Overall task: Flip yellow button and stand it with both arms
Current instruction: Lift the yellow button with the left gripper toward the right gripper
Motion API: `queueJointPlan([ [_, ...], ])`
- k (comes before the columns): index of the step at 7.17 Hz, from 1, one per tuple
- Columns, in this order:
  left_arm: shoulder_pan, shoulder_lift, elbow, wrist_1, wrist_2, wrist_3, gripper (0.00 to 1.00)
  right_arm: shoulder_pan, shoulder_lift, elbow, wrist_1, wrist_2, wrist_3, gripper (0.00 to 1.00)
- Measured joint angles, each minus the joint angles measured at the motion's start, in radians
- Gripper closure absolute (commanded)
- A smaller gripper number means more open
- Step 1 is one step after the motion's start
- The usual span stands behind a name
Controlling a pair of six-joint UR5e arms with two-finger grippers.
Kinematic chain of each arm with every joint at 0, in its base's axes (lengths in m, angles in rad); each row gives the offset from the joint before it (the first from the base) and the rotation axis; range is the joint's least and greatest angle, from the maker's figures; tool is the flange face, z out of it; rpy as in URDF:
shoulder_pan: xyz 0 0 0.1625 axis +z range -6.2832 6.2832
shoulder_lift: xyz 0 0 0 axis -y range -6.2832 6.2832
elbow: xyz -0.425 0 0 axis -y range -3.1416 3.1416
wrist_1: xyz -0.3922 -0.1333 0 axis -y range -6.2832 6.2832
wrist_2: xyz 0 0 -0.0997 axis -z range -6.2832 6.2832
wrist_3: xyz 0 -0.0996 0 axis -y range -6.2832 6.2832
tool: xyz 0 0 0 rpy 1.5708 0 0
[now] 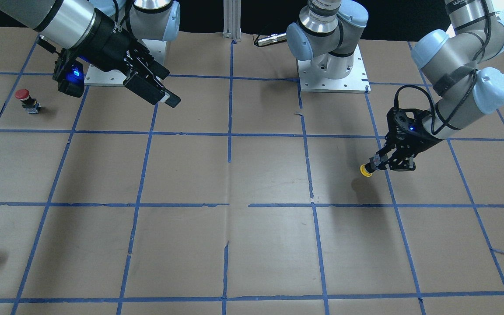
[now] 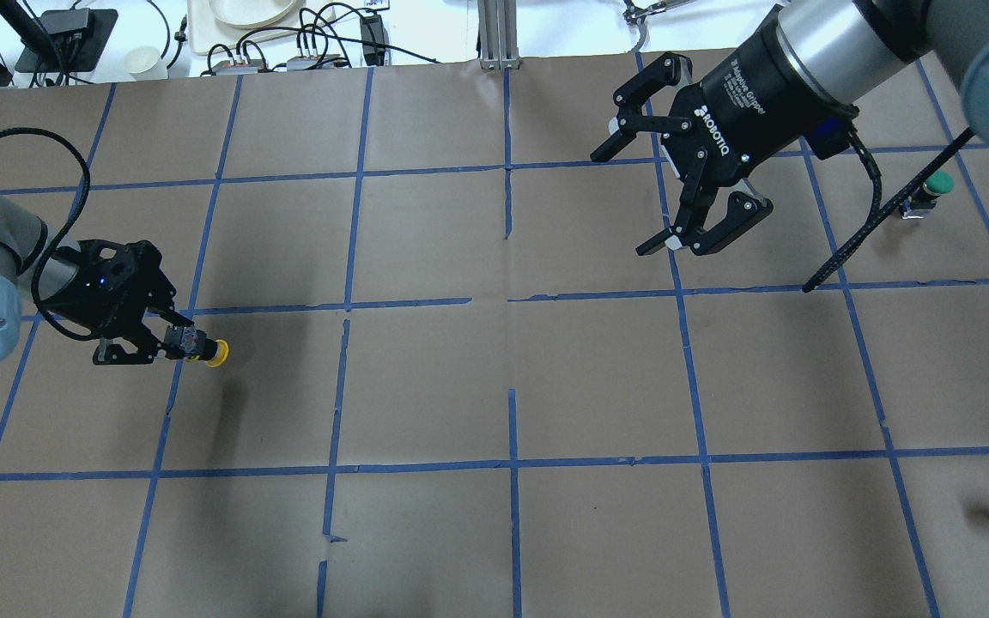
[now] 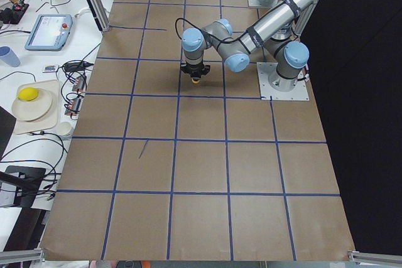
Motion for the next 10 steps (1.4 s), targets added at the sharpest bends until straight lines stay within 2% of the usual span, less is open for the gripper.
queueJointPlan([
  [2, -0.12, 0.018, -0.003, -0.032, -0.096, -0.036, 0.98, -0.027, 0.001, 0.0, -0.014, 0.093, 0.001, 0.0],
  [3, -0.155, 0.021, -0.003, -0.06, -0.198, -0.046, 0.98, -0.052, 0.001, 0.001, -0.015, 0.13, 0.003, 0.0],
  [6, -0.233, 0.041, -0.005, -0.103, -0.448, -0.088, 0.98, -0.079, 0.001, 0.008, -0.007, 0.155, 0.009, 0.0],
  [10, -0.296, 0.134, 0.01, -0.14, -0.663, -0.234, 0.98, -0.07, -0.001, 0.145, -0.026, 0.239, 0.014, 0.01],
])
